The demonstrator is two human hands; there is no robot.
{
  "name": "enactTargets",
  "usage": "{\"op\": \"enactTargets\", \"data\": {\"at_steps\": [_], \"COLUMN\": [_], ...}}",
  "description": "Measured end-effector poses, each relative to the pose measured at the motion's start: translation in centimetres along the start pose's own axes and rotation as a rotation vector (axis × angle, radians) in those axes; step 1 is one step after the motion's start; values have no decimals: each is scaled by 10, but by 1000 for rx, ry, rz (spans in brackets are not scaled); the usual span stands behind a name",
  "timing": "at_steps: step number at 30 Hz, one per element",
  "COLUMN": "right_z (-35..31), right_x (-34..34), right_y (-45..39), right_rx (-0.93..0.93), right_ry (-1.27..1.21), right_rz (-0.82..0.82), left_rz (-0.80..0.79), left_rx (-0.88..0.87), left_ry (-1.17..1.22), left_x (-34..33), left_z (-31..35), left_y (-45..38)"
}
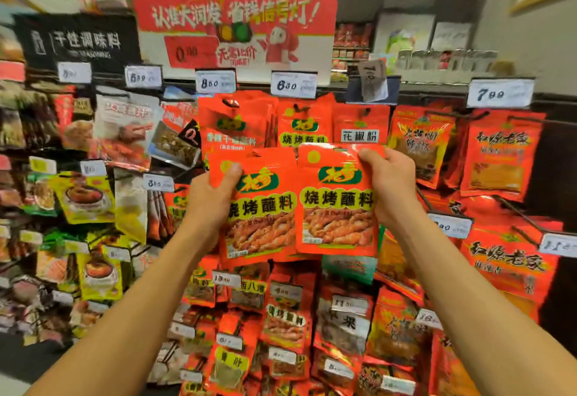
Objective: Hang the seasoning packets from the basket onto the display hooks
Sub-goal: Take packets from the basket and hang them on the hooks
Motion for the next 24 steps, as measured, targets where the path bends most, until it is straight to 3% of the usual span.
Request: {"op": "enactTargets", "data": {"at_steps": [12,24], "right_z": [-11,11], "right_x": [-71,-79], "right_y": [-58,-105], "right_rx": [122,103], "right_ry": [81,293], "right_rz": [54,291], "left_rz": [-27,-100], "left_rx": [-51,-55], "left_ry": [44,91], "left_x": [34,33], "left_z": [3,2], "left_y": [-60,-83]}}
Point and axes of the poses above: each hand's wrist, its own y-axis away from the middle knuckle, its own x-axis out of the back of the hand, z = x × y, the point moved 8 cm from there along -y, towards the middle knuckle, and after that the axes turned 9 degrees about -z, right-handed, at the moved point
